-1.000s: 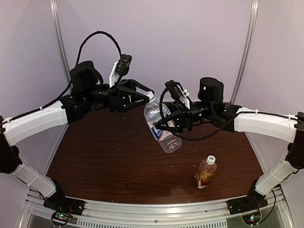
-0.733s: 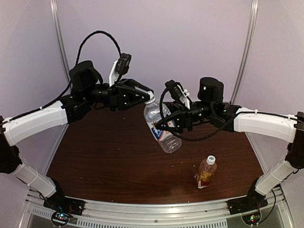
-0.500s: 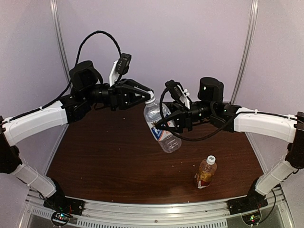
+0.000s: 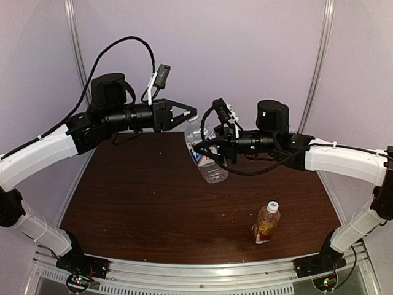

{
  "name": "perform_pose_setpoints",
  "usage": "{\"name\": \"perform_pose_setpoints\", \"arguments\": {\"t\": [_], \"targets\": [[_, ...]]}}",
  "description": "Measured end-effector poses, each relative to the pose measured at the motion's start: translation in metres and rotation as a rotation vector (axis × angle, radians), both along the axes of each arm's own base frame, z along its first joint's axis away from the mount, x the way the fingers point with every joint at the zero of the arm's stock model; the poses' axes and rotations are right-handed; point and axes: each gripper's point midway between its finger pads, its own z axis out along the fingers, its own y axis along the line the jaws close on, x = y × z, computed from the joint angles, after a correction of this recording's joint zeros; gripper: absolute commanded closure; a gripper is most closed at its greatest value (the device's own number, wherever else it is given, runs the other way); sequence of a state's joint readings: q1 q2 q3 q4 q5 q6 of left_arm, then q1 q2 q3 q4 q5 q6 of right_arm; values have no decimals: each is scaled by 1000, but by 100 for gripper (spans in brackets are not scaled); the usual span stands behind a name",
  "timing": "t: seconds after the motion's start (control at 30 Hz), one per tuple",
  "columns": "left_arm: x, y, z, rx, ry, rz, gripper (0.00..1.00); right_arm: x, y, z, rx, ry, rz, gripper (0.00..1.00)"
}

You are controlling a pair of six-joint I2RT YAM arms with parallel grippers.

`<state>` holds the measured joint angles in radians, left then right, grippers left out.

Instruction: Unscrew the bottle caps

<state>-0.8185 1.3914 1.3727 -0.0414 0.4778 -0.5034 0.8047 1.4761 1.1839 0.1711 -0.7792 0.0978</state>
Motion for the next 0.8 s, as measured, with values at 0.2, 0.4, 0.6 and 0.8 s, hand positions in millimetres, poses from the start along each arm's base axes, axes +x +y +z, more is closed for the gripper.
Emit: {"name": "perform_pose_setpoints", "arguments": {"t": [0.2,0.4,0.6,0.8], "targets": [[8,1,-5,21,44,71,68,8,1,-4,10,-18,-82,55],[11,0,-5,10,55,81,57,11,0,-5,9,-19,-105,55],[10,0,-2,0,53,77,46,11,-2,-2,13,-23,-107,55],[9,-1,-1,0,43,67,22,9,-3,-2,10,-21,-100,55]]}}
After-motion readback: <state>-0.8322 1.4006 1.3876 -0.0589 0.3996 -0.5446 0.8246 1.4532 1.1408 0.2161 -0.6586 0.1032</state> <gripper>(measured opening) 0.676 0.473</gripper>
